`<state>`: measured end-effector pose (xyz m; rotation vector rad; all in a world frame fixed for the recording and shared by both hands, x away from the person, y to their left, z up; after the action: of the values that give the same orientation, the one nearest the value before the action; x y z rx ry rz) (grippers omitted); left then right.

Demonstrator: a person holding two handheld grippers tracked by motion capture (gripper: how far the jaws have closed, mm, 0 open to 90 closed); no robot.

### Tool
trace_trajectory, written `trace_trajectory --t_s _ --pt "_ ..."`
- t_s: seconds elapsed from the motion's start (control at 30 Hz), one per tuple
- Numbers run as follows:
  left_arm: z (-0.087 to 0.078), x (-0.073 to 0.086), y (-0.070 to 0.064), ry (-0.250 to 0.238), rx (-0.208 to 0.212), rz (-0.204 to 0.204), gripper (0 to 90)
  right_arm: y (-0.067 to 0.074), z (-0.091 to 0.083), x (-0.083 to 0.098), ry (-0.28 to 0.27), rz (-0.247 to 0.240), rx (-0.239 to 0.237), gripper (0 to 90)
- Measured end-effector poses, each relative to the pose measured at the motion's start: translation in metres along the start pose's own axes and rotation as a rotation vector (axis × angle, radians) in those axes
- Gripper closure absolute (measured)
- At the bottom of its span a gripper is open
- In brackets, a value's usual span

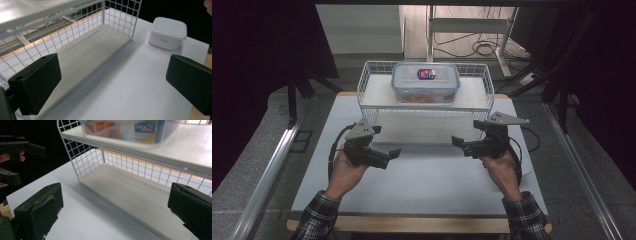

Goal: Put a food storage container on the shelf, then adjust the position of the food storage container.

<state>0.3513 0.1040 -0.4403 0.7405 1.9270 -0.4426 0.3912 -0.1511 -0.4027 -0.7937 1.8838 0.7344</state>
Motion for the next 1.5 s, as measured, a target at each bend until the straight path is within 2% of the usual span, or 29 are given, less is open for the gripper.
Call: trace_trajectory --t_s 0.17,0.23,0.47,0.53,0.63,0.73,0.9,0.93,1.03,1.1,1.17,1.2,1.27,1.3,1.4,1.5 --pt "-0.002 0.012 -0.008 -0.001 0.004 -0.006 0.0 0.008 -0.005 0.018 0.015 -0.015 0.000 0.0" --pt "-0.003 0.024 -0.012 0.003 0.008 -0.019 0.0 0.010 -0.007 0.024 0.018 -0.025 0.003 0.0" --pt "-0.002 0.055 -0.011 0.040 -0.022 -0.030 0.0 0.011 -0.010 0.052 0.045 -0.010 0.000 0.4" --pt "-0.002 0.060 -0.011 0.043 -0.032 -0.018 0.0 0.011 -0.011 0.057 0.056 -0.013 0.014 1.1" --pt "-0.004 0.065 -0.011 0.043 -0.049 -0.012 0.0 0.013 -0.012 0.062 0.058 -0.015 0.020 1.5" --pt "-0.006 0.076 -0.011 0.029 -0.056 -0.039 0.0 0.015 -0.012 0.074 0.064 -0.013 0.029 1.6" --pt "-0.005 0.089 -0.012 0.030 -0.067 -0.046 0.2 0.018 -0.012 0.090 0.067 0.000 0.031 1.9" --pt "-0.004 0.099 -0.013 0.047 -0.069 -0.054 0.2 0.018 -0.012 0.100 0.075 0.003 0.034 2.0" --pt "-0.003 0.106 -0.013 0.060 -0.080 -0.054 0.2 0.018 -0.011 0.106 0.080 0.003 0.037 2.0" --pt "-0.001 0.117 -0.014 0.077 -0.088 -0.057 0.2 0.018 -0.010 0.119 0.101 0.005 0.036 2.0" --pt "0.000 0.120 -0.015 0.083 -0.091 -0.055 0.2 0.017 -0.010 0.123 0.109 0.008 0.038 2.1" --pt "0.001 0.122 -0.015 0.092 -0.094 -0.053 0.2 0.015 -0.009 0.132 0.130 0.017 0.040 2.0" --pt "0.003 0.125 -0.015 0.104 -0.115 -0.025 0.2 0.012 -0.008 0.138 0.149 0.021 0.050 2.0" --pt "0.003 0.125 -0.015 0.104 -0.115 -0.025 0.2 0.010 -0.008 0.141 0.156 0.021 0.060 2.0" --pt "0.002 0.124 -0.015 0.096 -0.123 -0.016 0.2 0.005 -0.007 0.144 0.172 0.033 0.081 0.9" --pt "0.002 0.125 -0.013 0.100 -0.127 -0.018 0.2 0.002 -0.009 0.142 0.166 0.048 0.094 0.0"
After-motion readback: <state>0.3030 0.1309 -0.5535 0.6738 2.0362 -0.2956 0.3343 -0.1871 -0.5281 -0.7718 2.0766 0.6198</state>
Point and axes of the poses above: each handheld gripper's, and its own axes: z roughly forward along the jaws, x roughly out of its underside, y roughly to its left, the point moved 8 cm from there along z, roughly forward along the jaws, and after that the axes turned 6 degrees about -x, right-handed, at the moved point
